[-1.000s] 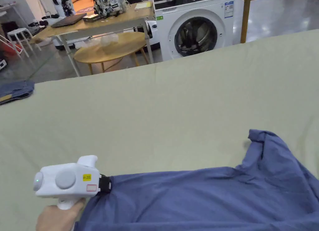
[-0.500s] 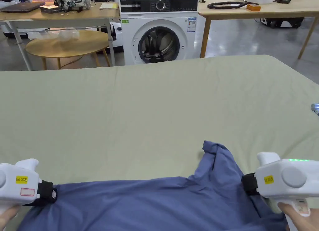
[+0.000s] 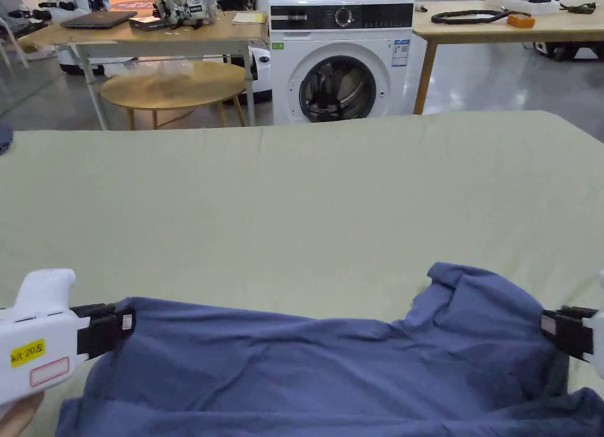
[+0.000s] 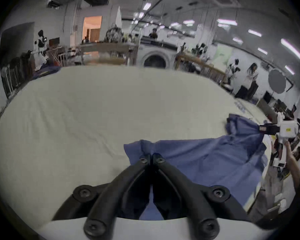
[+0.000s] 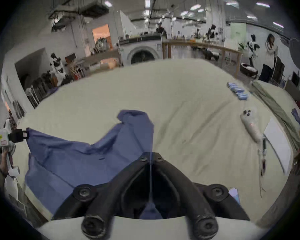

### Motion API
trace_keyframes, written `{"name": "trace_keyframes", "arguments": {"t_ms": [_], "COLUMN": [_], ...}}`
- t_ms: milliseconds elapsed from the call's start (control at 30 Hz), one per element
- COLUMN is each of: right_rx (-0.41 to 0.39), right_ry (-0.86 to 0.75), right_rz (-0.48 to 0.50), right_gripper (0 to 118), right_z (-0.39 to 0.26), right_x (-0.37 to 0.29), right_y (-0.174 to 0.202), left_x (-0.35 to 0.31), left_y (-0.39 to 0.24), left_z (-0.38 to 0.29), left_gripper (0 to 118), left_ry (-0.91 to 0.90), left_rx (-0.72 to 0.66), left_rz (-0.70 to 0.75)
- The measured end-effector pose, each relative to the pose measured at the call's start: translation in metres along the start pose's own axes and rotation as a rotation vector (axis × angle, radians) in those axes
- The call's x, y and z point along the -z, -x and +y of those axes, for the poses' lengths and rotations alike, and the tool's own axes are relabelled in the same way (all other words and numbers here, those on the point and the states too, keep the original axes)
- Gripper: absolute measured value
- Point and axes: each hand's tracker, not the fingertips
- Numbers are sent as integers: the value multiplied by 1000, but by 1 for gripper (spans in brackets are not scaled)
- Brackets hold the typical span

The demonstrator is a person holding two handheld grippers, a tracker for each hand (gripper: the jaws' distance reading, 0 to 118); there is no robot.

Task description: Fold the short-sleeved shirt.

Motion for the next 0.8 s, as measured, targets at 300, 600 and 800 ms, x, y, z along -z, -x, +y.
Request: {"name": "trace_keyframes", "arguments": {"t_ms": [300, 600, 800], "right_rx": [58, 141, 95], "right_ry": [-63, 57, 79], "right_rz": [-54, -95, -124], "right_gripper": [0, 0, 41], "right_z": [-98, -172, -174], "right_x": [-113, -98, -87], "right_y": [-18, -28, -19], "left_x": [-112, -101, -94], "left_y": [-19, -13, -16], "left_z": [-107, -168, -180], "left_gripper": [0, 0, 48], "left_ry": [-58, 59, 39], "left_rx": [-134, -211, -136], "left_rz": [29, 69, 109]}}
